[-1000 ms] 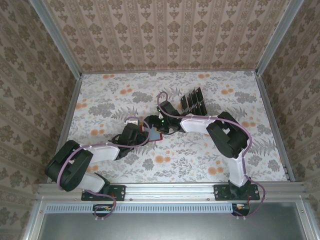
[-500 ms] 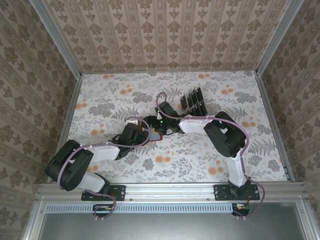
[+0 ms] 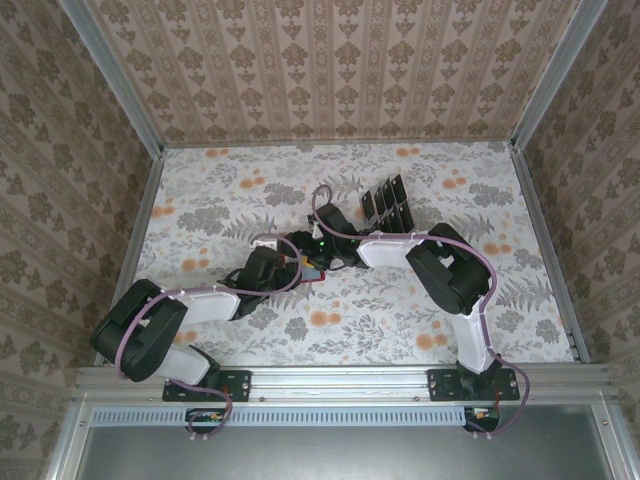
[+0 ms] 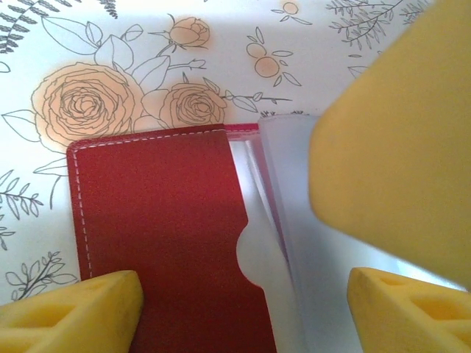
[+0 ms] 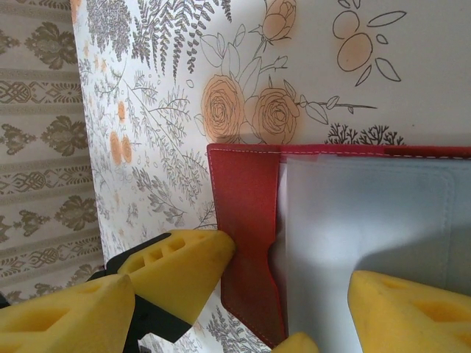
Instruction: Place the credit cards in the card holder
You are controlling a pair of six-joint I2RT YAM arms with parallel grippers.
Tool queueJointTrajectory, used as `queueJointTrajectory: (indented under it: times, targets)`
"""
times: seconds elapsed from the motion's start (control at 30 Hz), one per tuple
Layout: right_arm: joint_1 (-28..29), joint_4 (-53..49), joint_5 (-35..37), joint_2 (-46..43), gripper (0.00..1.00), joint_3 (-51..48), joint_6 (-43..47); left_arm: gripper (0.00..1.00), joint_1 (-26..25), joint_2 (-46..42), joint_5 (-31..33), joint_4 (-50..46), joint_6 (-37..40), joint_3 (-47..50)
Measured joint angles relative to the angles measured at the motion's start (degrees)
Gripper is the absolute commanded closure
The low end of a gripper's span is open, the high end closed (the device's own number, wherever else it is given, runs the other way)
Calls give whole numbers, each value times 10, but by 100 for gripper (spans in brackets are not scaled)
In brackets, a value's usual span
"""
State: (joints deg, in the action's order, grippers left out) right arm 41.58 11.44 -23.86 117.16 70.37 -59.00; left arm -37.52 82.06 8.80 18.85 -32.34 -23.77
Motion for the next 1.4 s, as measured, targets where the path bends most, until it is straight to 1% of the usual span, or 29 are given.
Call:
queueJointTrajectory:
  times: [0.13, 0.37, 0.67, 1.03, 1.4]
  targets:
    - [-2, 0, 0, -1, 22, -5, 2, 33, 0, 12, 8, 14, 0, -1]
    - [-14, -27, 17, -37, 22, -23, 20, 37, 0, 16, 20, 18, 0, 0]
    - [-18, -53, 41, -56, 22, -29, 50, 38, 0, 27, 28, 36, 0, 0]
    - [-18, -60, 42, -54, 22, -38, 52, 38, 0, 34, 31, 51, 0, 2]
    - [-12, -57, 39, -32, 22, -28, 52, 38, 0, 35, 32, 53, 0, 2]
